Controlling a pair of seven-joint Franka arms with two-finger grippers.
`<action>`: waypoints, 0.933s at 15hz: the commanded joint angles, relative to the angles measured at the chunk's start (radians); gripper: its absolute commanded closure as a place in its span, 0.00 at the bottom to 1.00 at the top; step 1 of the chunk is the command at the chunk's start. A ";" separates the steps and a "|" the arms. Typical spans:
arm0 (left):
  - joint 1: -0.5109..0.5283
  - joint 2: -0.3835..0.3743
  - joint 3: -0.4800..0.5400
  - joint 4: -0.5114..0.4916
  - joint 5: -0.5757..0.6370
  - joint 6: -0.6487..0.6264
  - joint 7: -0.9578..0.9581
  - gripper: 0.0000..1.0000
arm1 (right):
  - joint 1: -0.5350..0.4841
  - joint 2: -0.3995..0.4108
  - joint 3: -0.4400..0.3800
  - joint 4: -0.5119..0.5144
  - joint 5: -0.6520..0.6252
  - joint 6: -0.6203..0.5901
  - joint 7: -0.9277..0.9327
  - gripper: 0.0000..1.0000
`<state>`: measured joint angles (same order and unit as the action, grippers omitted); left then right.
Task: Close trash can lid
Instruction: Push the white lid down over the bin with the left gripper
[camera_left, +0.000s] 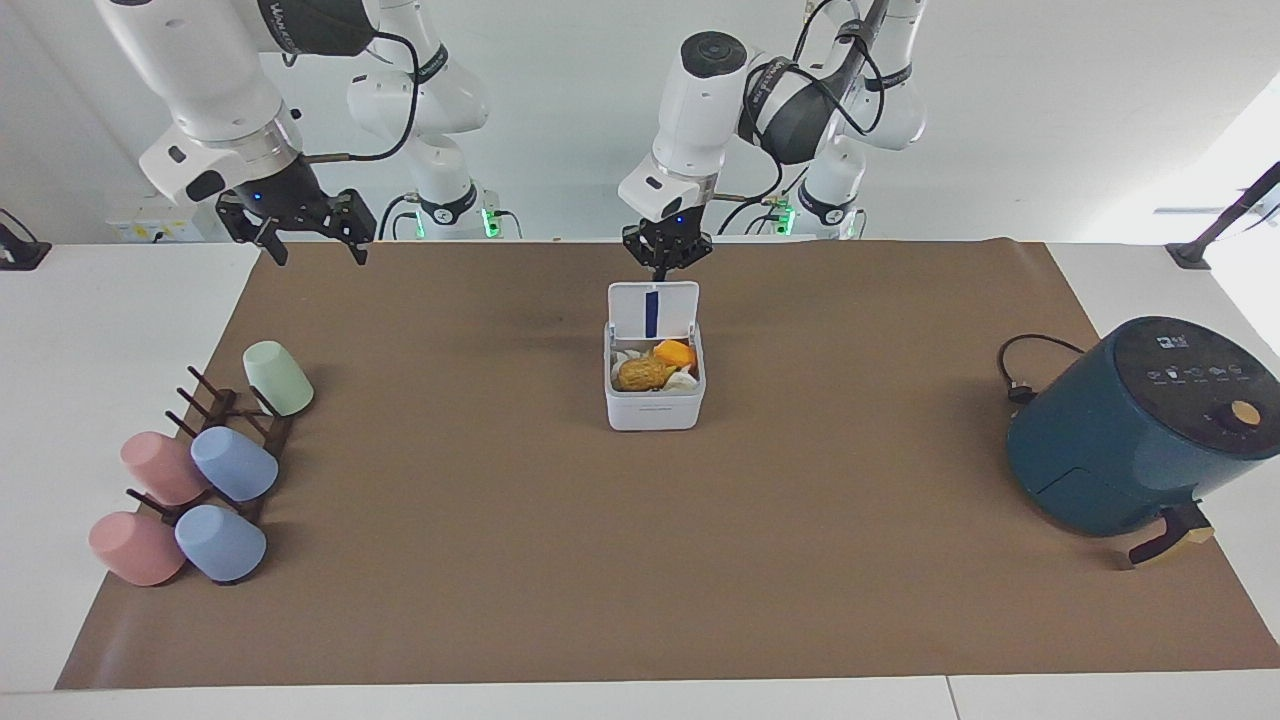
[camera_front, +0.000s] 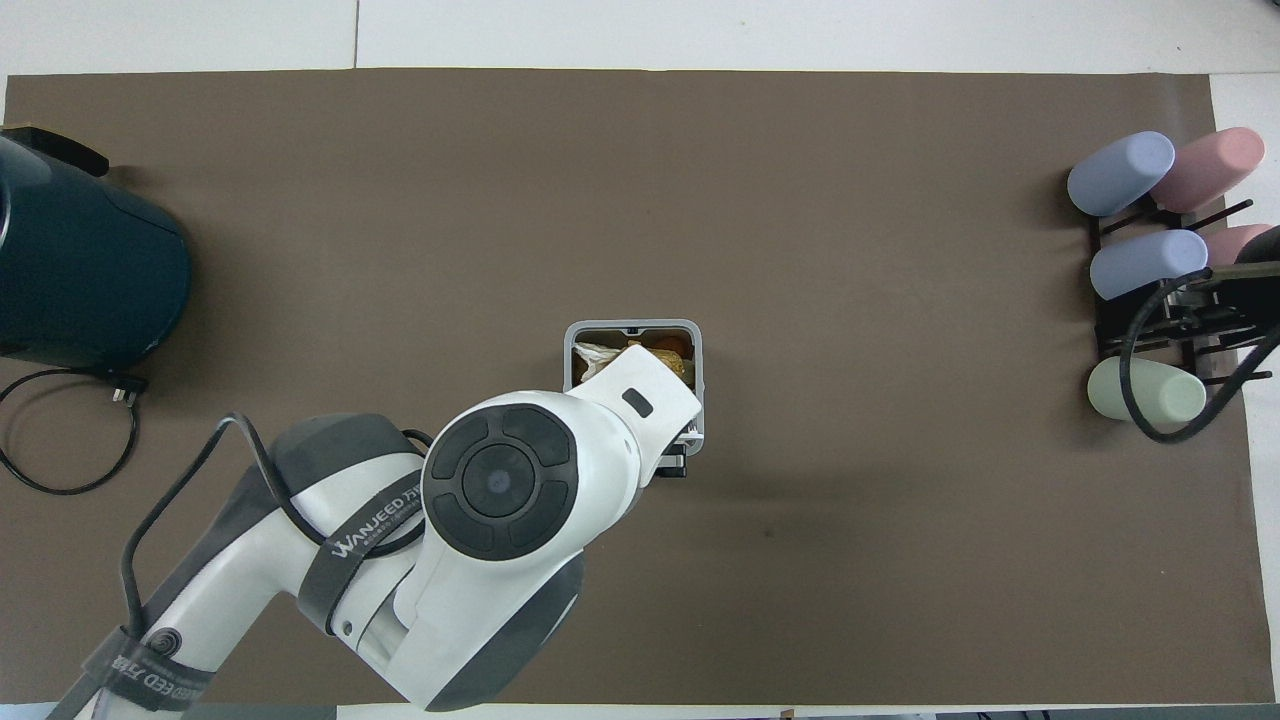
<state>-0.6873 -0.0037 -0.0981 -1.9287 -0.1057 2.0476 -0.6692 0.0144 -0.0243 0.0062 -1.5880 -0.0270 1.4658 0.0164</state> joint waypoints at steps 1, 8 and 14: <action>0.029 0.013 0.001 0.011 -0.020 0.064 -0.022 1.00 | -0.010 -0.006 0.006 -0.007 0.009 0.001 0.008 0.00; 0.054 0.155 0.005 0.068 -0.020 0.207 -0.064 1.00 | -0.010 -0.006 0.006 -0.007 0.009 0.002 0.010 0.00; 0.088 0.226 0.008 0.062 -0.015 0.305 -0.063 1.00 | -0.010 -0.006 0.006 -0.007 0.009 0.001 0.008 0.00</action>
<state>-0.6076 0.1944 -0.0875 -1.8814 -0.1068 2.3236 -0.7289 0.0144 -0.0243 0.0062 -1.5880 -0.0269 1.4658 0.0164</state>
